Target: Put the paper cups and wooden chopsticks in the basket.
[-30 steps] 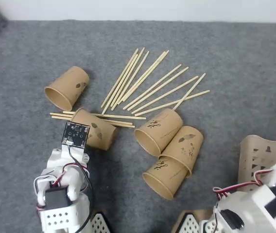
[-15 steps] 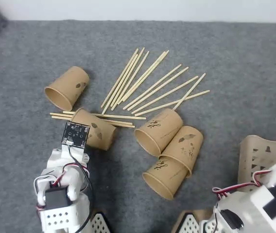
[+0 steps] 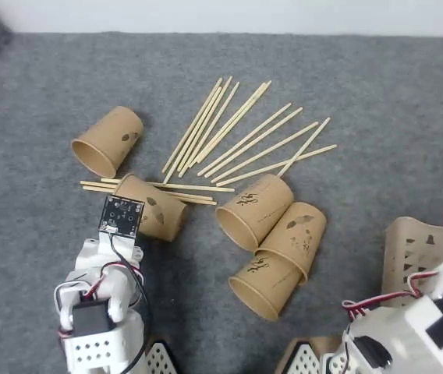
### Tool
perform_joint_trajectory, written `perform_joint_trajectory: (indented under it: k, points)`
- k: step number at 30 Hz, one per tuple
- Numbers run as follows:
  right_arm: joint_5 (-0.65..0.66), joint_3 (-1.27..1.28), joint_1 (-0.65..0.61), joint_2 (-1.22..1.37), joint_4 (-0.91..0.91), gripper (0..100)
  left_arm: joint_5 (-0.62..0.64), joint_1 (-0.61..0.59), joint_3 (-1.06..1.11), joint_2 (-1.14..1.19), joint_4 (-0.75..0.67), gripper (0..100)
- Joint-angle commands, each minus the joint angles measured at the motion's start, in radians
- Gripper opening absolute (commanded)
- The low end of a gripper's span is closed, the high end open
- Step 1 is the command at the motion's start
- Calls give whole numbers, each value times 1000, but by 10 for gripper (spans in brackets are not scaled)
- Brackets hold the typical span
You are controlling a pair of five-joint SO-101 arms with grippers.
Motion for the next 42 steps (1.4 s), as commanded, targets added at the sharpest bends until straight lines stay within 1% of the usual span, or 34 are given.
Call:
perform_joint_trajectory:
  k: [1,10,14,19,35,42]
  points:
    - [-9,25,7,7,-64,203,-6,-6,-4,-15,-2,36]
    - [-9,51,1,-4,-45,203,-6,-6,-4,-15,-2,36]
    - [-31,51,-45,4,5,203,-6,-6,-4,-15,-2,36]
    - [-193,51,-150,7,-48,203,-6,-6,-4,-15,-2,36]
    - [-483,46,-542,8,-65,203,-6,-6,-4,-15,-2,36]
    - [-585,44,-700,7,-62,203,-6,-6,-4,-15,-2,36]
